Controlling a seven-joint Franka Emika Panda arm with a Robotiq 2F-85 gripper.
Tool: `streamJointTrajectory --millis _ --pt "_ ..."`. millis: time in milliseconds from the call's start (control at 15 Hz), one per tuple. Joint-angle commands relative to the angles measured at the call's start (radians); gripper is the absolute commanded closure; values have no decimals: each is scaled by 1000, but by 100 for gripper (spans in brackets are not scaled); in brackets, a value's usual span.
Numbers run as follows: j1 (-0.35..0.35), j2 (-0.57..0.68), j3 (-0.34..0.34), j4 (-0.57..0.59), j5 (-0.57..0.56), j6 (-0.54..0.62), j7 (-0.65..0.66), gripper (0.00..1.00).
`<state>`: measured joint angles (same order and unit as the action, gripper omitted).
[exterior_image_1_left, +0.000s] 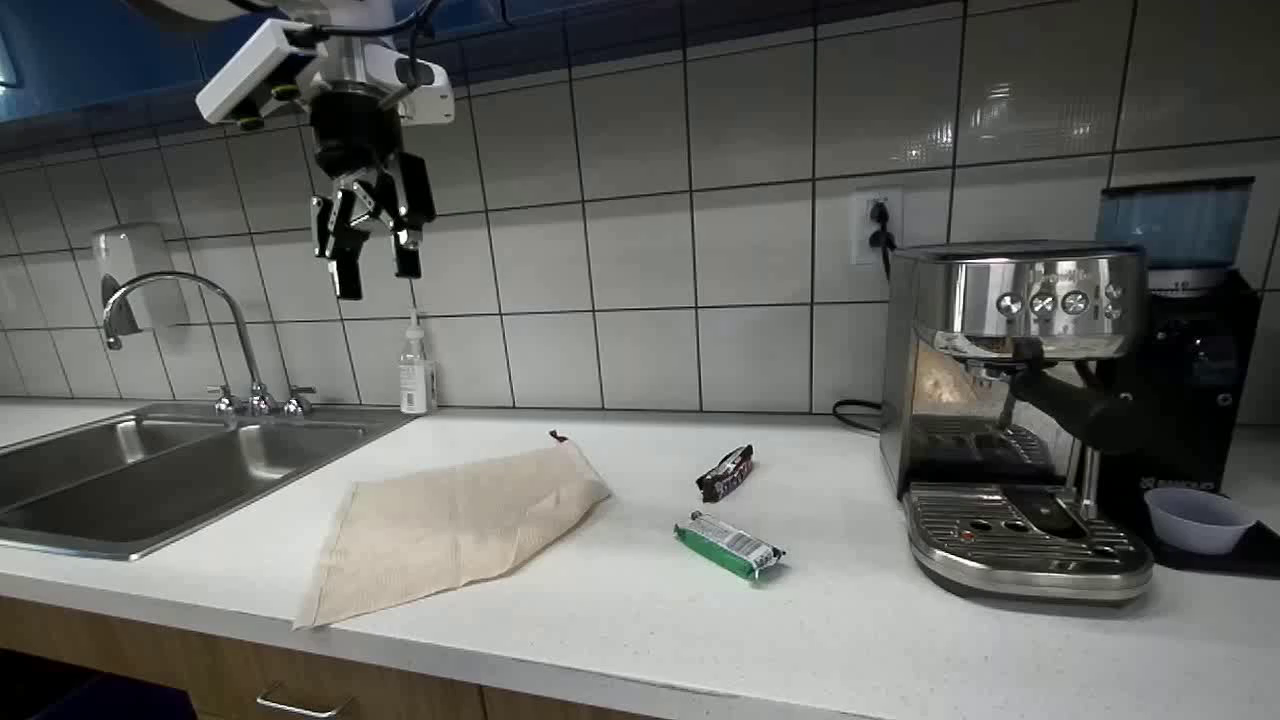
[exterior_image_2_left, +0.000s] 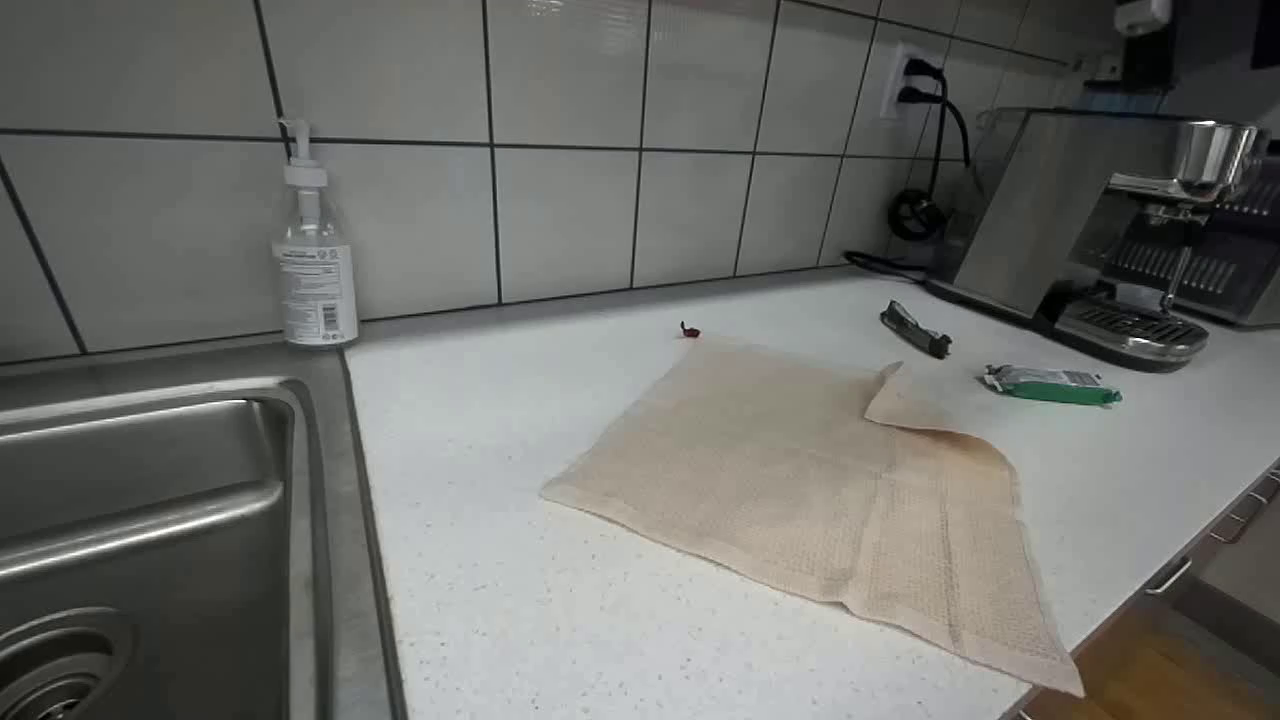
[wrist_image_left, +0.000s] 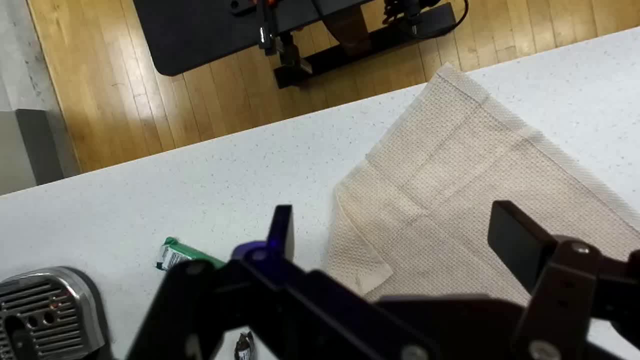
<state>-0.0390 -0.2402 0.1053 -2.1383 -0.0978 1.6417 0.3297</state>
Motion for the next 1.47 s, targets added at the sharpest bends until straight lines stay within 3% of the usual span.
streamJointTrajectory --millis 0,733,1400 --pt "15 1 -14 2 -3 -2 2 0" --pt "16 3 -17 -15 -3 31 12 0" --pt "13 1 -25 -125 -10 252 24 0"
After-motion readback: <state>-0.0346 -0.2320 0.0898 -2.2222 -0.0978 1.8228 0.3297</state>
